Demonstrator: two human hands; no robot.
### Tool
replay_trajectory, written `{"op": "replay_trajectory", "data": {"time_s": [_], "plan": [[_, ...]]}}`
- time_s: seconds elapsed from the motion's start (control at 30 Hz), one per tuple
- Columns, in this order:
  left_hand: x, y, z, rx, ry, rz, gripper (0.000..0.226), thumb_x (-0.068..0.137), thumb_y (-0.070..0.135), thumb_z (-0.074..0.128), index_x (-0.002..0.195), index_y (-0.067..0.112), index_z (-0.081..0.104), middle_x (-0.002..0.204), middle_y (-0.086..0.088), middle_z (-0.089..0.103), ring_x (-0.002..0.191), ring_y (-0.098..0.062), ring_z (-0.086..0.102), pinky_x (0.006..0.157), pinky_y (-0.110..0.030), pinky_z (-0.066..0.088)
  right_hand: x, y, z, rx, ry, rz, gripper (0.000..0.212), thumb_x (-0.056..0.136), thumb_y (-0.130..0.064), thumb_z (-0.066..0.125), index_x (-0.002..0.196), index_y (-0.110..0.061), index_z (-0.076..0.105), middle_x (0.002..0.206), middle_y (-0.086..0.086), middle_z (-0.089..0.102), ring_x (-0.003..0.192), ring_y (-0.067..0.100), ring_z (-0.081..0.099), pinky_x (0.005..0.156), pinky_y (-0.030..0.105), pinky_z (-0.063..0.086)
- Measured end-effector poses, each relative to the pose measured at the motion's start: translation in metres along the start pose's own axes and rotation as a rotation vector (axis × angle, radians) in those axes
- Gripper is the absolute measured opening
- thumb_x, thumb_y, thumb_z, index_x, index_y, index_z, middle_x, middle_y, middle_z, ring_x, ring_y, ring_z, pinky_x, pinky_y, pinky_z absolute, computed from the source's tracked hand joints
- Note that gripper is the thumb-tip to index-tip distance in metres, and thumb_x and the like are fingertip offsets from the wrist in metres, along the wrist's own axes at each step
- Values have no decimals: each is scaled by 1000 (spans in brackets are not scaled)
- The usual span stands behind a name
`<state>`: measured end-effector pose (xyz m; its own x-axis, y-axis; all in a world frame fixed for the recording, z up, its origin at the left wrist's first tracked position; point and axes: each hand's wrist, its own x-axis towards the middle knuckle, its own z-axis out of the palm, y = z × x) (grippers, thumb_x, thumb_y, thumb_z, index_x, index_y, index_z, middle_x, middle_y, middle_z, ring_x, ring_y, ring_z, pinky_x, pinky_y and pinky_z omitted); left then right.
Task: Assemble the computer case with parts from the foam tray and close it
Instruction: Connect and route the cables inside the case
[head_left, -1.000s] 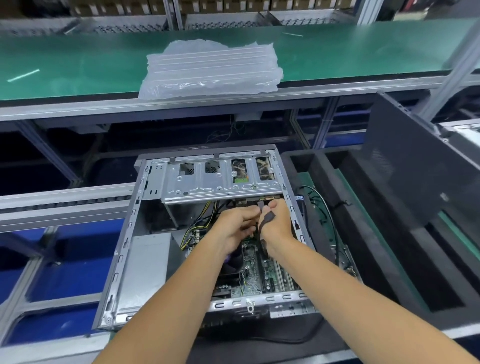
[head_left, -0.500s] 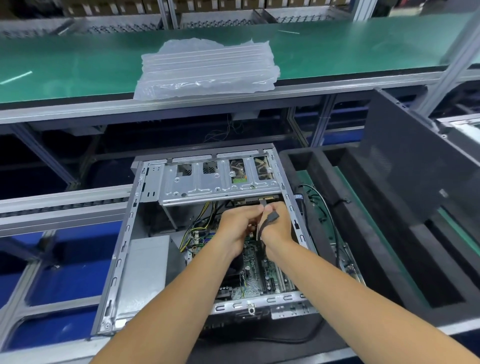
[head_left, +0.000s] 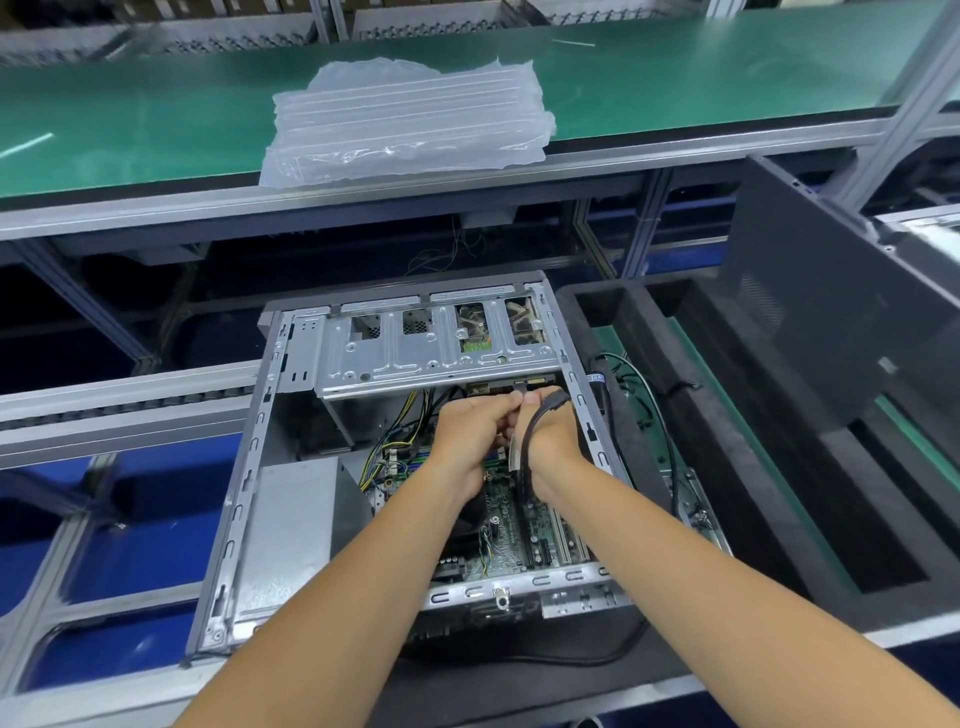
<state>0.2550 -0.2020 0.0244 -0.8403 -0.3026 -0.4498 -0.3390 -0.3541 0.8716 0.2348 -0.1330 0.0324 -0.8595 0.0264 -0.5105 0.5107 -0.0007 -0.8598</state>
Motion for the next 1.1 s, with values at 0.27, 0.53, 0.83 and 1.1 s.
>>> {"op": "replay_trajectory", "data": {"time_s": [0.27, 0.53, 0.83, 1.1], "plan": [[2, 1, -2, 62, -30, 19, 12, 84, 16, 68, 76, 8, 74, 80, -13, 68, 65, -16, 58, 47, -20, 45, 1, -3, 1, 54, 19, 121, 32, 100, -16, 41, 73, 1, 43, 68, 21, 45, 58, 33, 50, 61, 34, 49], [6, -1, 1, 67, -1, 38, 20, 84, 18, 67, 85, -1, 71, 80, -15, 64, 62, -16, 54, 47, -18, 43, 7, -2, -1, 63, -26, 51, 38, 103, -16, 38, 66, -19, 33, 61, 1, 38, 50, 13, 36, 38, 17, 37], [7, -5, -1, 42, 7, 25, 26, 82, 15, 69, 93, -9, 69, 81, -15, 63, 59, -15, 53, 46, -18, 42, 6, -2, -2, 103, -73, 73, 30, 106, -19, 35, 77, -12, 41, 67, 4, 38, 55, 15, 39, 53, 18, 52], [9, -6, -1, 50, 40, 20, 22, 80, 14, 69, 86, -7, 70, 73, -14, 62, 57, -16, 52, 46, -19, 41, -1, -6, -1, 42, -44, 42, 34, 105, -11, 35, 71, -15, 32, 62, 4, 35, 36, 7, 39, 34, 13, 32]]}}
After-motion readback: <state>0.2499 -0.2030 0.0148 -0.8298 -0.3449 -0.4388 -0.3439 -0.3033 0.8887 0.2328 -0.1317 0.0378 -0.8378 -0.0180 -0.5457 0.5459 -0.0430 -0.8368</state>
